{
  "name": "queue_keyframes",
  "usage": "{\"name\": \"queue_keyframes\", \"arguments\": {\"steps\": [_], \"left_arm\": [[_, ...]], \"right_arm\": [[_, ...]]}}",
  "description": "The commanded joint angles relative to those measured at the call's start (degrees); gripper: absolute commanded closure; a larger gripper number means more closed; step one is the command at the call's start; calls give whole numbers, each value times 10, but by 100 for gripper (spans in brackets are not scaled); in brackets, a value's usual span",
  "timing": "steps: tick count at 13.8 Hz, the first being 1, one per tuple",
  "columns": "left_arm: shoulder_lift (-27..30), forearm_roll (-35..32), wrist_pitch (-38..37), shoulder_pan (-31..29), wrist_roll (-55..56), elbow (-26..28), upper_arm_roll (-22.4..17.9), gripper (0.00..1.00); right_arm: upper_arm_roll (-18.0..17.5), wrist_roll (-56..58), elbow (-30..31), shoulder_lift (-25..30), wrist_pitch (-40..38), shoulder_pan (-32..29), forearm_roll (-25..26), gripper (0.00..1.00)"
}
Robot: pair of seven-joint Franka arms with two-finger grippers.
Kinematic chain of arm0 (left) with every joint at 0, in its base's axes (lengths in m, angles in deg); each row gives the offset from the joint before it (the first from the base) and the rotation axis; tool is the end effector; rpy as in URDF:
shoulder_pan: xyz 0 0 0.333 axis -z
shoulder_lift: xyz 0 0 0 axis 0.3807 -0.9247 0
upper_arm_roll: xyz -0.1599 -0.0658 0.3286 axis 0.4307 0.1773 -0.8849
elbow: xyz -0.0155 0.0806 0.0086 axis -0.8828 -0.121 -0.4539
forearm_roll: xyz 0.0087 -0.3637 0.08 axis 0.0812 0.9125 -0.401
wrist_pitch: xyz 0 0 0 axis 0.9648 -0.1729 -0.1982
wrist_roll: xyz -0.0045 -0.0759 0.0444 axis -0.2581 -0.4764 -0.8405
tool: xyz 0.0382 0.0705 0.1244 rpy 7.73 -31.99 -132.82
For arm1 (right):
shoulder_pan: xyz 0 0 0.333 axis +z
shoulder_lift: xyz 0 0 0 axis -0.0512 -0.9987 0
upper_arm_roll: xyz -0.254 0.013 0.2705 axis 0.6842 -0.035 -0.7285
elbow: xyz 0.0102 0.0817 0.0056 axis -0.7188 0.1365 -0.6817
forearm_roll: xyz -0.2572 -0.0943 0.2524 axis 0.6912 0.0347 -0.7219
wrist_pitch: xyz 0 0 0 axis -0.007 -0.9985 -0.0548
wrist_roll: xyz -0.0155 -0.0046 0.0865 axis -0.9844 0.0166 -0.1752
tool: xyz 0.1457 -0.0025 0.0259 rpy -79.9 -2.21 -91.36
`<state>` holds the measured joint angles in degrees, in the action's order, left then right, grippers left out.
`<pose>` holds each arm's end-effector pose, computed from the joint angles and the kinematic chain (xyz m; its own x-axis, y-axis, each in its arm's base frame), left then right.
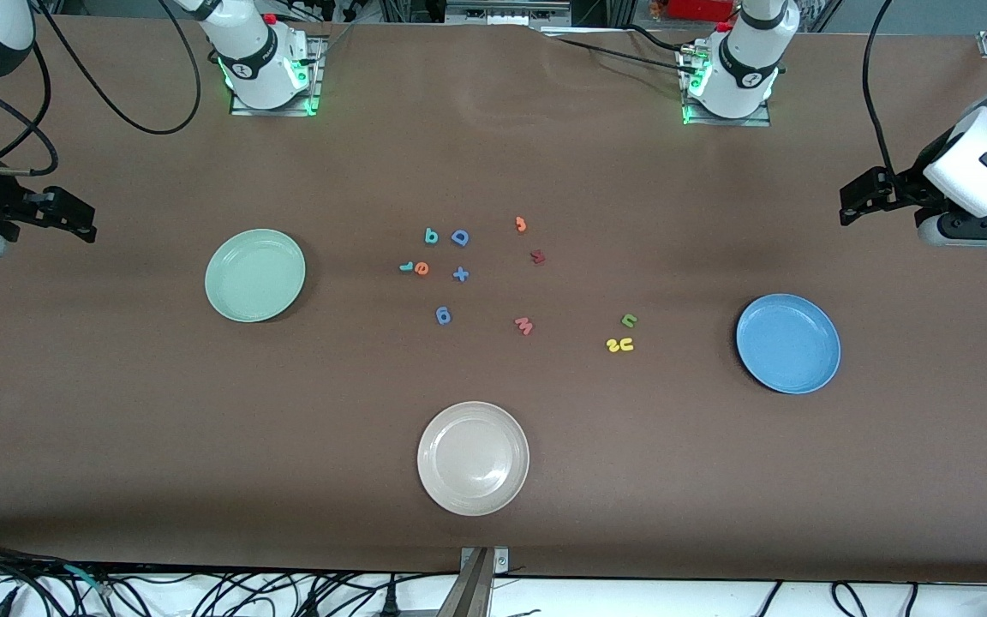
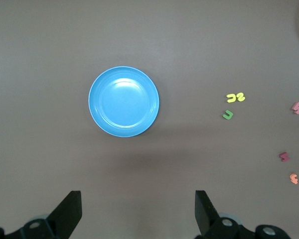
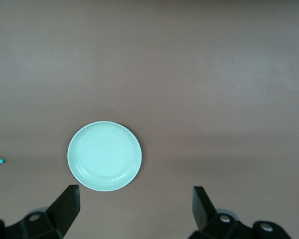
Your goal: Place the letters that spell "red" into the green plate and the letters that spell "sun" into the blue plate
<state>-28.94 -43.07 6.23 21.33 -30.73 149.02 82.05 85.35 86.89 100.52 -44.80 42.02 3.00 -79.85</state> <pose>0.5337 -0.0341 0.6075 0.9971 -0.0185 -0.0735 -0.0198 -0.9997 -0.0171 0.5526 -0.0206 0.5858 0.9994 0.0351 0.0027 0.0348 -0.9960 0.0829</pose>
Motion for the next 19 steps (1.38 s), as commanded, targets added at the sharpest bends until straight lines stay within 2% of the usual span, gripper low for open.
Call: {"name": "queue_keyframes", "arguments": {"steps": [1,19], "left_arm": [[2,13,1,-1,-2,-2,-1,0],[2,13,1,-1,-2,-2,-1,0]], "right_arm": [[-3,-5,-6,4,-7,-5,-14,0],[-4,-41,-8,-2,-10,-6,-16,0]]}}
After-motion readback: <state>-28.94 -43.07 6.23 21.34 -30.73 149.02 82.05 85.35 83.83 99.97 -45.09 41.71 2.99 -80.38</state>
